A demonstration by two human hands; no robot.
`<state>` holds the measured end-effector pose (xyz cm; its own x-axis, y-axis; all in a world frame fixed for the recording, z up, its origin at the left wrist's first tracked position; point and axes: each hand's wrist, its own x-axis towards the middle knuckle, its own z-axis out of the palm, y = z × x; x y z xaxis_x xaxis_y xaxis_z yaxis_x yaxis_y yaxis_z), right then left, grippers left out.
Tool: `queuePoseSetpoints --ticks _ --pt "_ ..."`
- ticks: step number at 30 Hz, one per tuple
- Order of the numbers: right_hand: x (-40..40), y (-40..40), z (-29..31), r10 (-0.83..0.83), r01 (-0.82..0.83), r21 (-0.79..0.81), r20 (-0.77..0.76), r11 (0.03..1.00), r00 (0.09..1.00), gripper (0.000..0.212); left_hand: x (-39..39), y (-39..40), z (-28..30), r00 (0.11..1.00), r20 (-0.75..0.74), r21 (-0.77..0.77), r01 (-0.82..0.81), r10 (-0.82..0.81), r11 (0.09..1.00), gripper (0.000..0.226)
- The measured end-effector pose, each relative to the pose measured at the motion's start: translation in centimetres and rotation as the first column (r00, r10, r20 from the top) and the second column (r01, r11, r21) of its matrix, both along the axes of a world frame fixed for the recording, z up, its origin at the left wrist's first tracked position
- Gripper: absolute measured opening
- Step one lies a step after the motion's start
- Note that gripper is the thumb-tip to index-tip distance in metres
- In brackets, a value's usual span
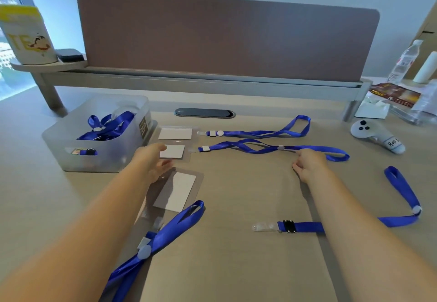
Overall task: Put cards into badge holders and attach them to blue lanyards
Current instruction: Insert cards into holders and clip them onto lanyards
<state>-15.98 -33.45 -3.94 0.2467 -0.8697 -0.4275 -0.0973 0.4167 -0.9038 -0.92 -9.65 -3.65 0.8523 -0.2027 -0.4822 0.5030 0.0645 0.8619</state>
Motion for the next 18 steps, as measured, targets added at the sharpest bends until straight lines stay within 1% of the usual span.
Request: queuePoseSetpoints --ticks 2,3,4,5,6,8,10,11,12,16,18 --pt "-0.3 1.6 0.3 0.070 -0.073 -0.038 -0.055 0.997 0.996 0.020 -0.7 0.9 -0.1 0.987 0.127 0.207 0.075 -0.103 0.976 0.045" --pt "-0.5 2.6 0.5 0.120 -0.126 -0.071 -0.093 0.989 0.989 0.012 -1.1 1.4 -0.1 0.961 0.210 0.305 0.108 -0.178 0.946 0.043" --pt "-0.6 3.8 0.8 0.176 -0.191 -0.112 -0.130 0.975 0.976 0.012 -1.6 2.0 0.0 0.915 0.296 0.413 0.136 -0.273 0.901 0.039" --pt "-0.7 4.6 0.8 0.231 -0.258 -0.160 -0.168 0.953 0.958 0.015 -2.1 2.5 0.0 0.852 0.358 0.528 0.152 -0.381 0.835 0.036" --pt "-0.7 5.6 0.8 0.294 -0.334 -0.217 -0.195 0.917 0.936 0.020 -2.5 3.2 -0.1 0.788 0.386 0.640 0.146 -0.480 0.754 0.036" --pt "-1.0 8.1 0.8 0.389 -0.464 -0.322 -0.273 0.825 0.880 0.026 -3.1 4.6 -0.6 0.680 0.364 0.786 0.141 -0.636 0.601 0.039" --pt "-1.1 10.2 0.6 0.448 -0.575 -0.374 -0.375 0.727 0.811 0.024 -3.7 5.6 -1.3 0.624 0.309 0.857 0.144 -0.718 0.494 0.036" --pt "-1.1 11.1 0.4 0.468 -0.618 -0.381 -0.418 0.687 0.778 0.023 -4.0 5.9 -1.7 0.617 0.284 0.880 0.137 -0.734 0.456 0.033" --pt "-1.0 11.9 0.2 0.482 -0.652 -0.380 -0.454 0.656 0.750 0.024 -4.2 6.1 -2.0 0.619 0.267 0.897 0.121 -0.739 0.425 0.032" --pt "-1.0 14.1 -0.8 0.494 -0.762 -0.342 -0.602 0.550 0.627 0.027 -4.9 5.5 -2.5 0.631 0.196 0.960 0.032 -0.750 0.278 0.046" --pt "-1.0 14.4 -1.2 0.481 -0.793 -0.324 -0.657 0.515 0.581 0.027 -5.2 4.7 -2.5 0.658 0.164 0.965 0.046 -0.735 0.257 0.047"
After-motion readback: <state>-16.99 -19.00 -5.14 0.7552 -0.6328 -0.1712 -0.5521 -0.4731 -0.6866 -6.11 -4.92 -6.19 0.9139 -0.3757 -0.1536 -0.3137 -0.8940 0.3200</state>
